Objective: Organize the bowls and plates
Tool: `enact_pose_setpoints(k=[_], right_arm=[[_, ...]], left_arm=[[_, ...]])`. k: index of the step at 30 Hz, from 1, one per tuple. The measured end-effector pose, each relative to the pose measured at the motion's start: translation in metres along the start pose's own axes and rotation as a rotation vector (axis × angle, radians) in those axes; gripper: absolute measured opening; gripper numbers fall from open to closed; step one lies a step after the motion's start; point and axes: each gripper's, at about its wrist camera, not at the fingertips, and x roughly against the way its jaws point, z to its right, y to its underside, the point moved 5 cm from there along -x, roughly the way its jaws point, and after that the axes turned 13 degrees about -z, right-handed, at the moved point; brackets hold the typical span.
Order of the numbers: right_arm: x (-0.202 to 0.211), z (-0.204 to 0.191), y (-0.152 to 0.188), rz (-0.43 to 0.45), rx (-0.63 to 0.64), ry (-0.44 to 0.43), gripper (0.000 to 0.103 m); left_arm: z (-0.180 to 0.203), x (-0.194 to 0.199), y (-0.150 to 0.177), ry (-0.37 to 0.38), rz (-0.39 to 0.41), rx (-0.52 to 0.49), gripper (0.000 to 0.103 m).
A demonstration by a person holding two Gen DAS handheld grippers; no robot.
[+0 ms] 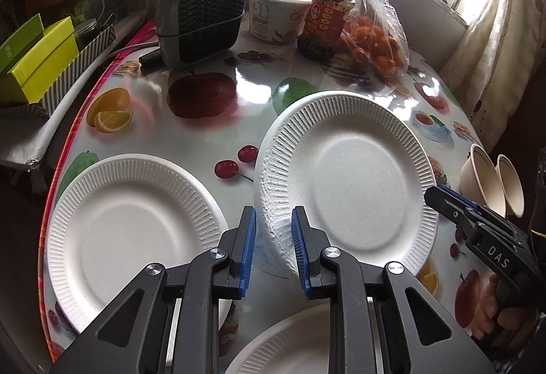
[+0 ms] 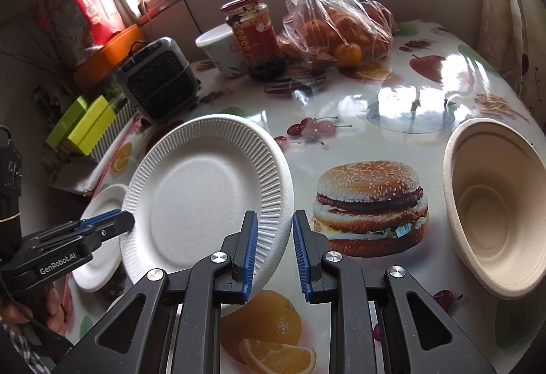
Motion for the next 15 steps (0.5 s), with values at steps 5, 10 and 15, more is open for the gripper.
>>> enact_pose_setpoints(k=[5,10,15], right_arm=[[0.015,-0.006,0.01,0.014,0.01,-0.002,0.021],[0.03,-0.013,0.021,0.029,0.017,-0.002,0.021],[0.042,-0.02,0.034,0.037,0.028,-0.004,0.021]], left_arm=[[0.001,0.012,0.012,0.002,0.016,0.002,0.023],[0.002,0.026,0.026,0.003,0.032,-0.003,0.023],[0.001,0.037,0.041,0.008,0.046,0.004,0.023]])
